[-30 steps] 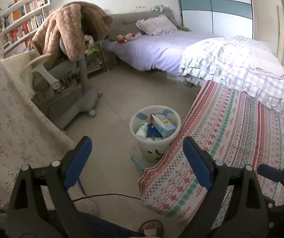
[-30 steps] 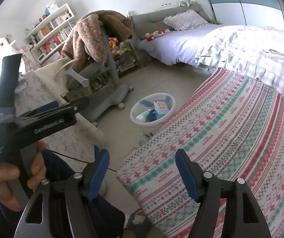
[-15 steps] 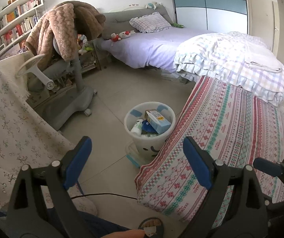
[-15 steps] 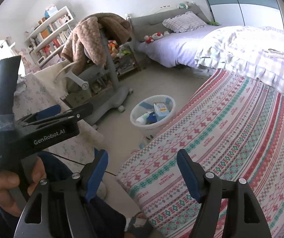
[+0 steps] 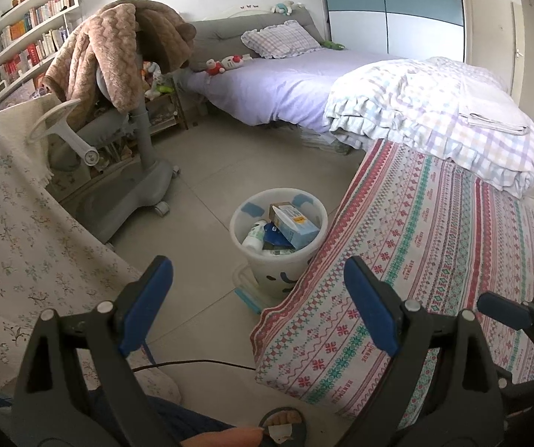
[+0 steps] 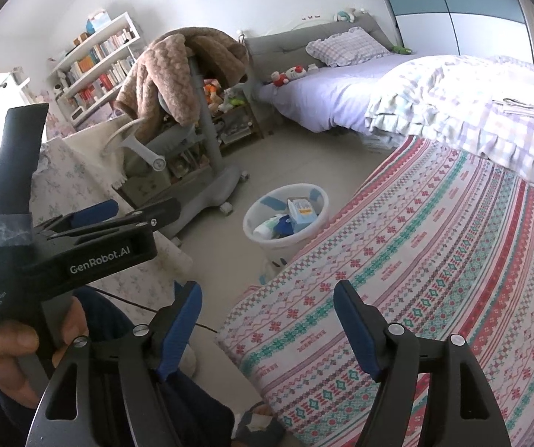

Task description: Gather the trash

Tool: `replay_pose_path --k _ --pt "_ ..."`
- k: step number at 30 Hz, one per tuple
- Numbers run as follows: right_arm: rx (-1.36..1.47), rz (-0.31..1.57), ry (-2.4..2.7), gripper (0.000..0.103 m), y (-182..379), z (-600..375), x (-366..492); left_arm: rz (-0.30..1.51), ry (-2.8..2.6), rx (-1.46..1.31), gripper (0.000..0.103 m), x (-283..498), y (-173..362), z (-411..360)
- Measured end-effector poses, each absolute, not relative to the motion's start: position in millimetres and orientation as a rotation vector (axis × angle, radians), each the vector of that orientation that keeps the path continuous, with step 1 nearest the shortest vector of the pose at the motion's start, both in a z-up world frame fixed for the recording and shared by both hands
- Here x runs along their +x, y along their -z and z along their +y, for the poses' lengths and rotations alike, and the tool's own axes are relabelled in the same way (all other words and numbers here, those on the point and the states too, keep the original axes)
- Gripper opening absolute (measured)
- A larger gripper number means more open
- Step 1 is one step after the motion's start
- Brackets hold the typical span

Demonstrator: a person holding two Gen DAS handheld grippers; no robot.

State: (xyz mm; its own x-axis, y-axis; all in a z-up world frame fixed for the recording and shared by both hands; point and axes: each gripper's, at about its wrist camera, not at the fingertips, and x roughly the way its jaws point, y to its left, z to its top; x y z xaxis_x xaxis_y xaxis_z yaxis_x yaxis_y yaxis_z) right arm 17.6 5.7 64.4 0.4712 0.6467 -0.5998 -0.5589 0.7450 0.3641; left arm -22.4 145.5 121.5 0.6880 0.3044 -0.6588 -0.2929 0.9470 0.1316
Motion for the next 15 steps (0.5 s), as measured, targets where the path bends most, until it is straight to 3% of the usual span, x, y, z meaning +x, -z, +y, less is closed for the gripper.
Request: replay_pose_path --k 15 --pt "0.118 0.793 -0.740 0.075 -62.0 5.9 17.7 0.744 -0.331 0.015 0.093 -22.0 -119.3 146.8"
